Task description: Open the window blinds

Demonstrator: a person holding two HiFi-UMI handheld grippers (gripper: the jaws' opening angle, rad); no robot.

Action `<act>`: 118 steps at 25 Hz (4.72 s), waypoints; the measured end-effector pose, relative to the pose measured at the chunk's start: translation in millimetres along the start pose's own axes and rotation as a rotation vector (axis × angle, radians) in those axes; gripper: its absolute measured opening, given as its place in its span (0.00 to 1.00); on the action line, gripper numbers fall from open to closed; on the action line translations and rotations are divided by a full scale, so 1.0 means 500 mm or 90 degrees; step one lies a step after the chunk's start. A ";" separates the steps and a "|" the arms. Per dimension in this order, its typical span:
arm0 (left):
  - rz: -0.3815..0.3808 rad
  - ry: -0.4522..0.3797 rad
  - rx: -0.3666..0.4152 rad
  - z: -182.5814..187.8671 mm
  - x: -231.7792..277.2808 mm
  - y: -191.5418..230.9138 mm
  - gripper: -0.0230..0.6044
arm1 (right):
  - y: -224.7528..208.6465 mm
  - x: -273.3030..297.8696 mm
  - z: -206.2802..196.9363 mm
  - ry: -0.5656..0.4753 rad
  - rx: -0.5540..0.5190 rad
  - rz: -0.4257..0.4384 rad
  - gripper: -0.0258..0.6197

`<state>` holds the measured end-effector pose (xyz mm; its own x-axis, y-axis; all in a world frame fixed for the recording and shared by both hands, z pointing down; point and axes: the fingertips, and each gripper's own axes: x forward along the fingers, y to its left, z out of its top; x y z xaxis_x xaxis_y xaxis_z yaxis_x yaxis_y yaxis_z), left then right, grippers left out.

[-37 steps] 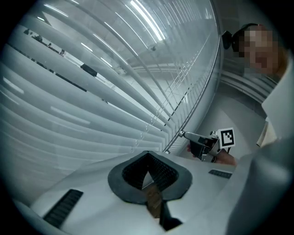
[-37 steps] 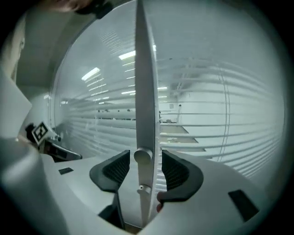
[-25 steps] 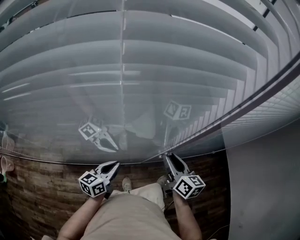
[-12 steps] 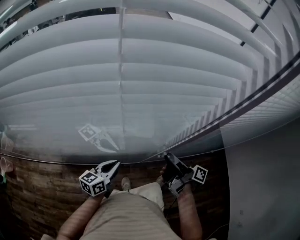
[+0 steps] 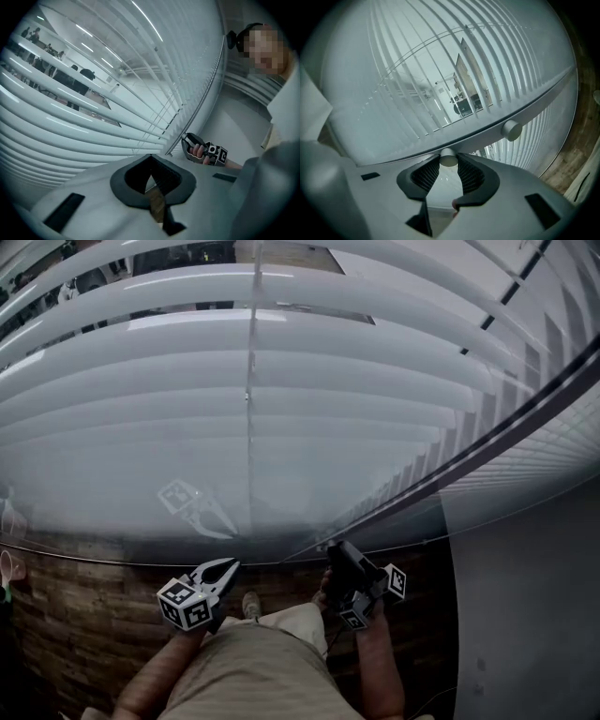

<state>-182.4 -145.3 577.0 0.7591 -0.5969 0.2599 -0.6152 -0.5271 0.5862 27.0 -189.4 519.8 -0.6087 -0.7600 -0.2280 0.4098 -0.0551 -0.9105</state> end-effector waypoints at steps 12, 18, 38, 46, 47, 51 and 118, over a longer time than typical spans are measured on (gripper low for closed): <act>0.008 -0.010 -0.005 -0.002 -0.022 -0.012 0.05 | -0.002 -0.004 0.002 -0.005 0.102 0.056 0.23; 0.009 -0.017 -0.001 -0.007 -0.031 -0.020 0.05 | 0.014 -0.009 0.004 -0.018 -0.115 -0.009 0.26; -0.013 -0.042 0.036 0.143 -0.064 -0.150 0.05 | 0.187 -0.057 -0.080 0.248 -1.166 -0.524 0.33; 0.026 -0.060 0.058 0.174 -0.111 -0.148 0.05 | 0.169 -0.044 -0.099 0.358 -1.184 -0.522 0.33; 0.029 -0.060 0.058 0.177 -0.114 -0.151 0.05 | 0.171 -0.043 -0.102 0.359 -1.182 -0.521 0.33; 0.042 -0.067 0.051 0.180 -0.127 -0.153 0.05 | 0.168 -0.038 -0.117 0.360 -1.172 -0.513 0.33; -0.023 -0.038 0.022 0.005 0.014 0.031 0.05 | -0.014 0.010 -0.019 0.110 -1.081 -0.563 0.24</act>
<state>-187.3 -159.3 585.9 0.7678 -0.6115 0.1914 -0.5948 -0.5691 0.5678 14.8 -186.8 521.7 -0.3364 -0.8048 0.4890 -0.9355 0.3451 -0.0755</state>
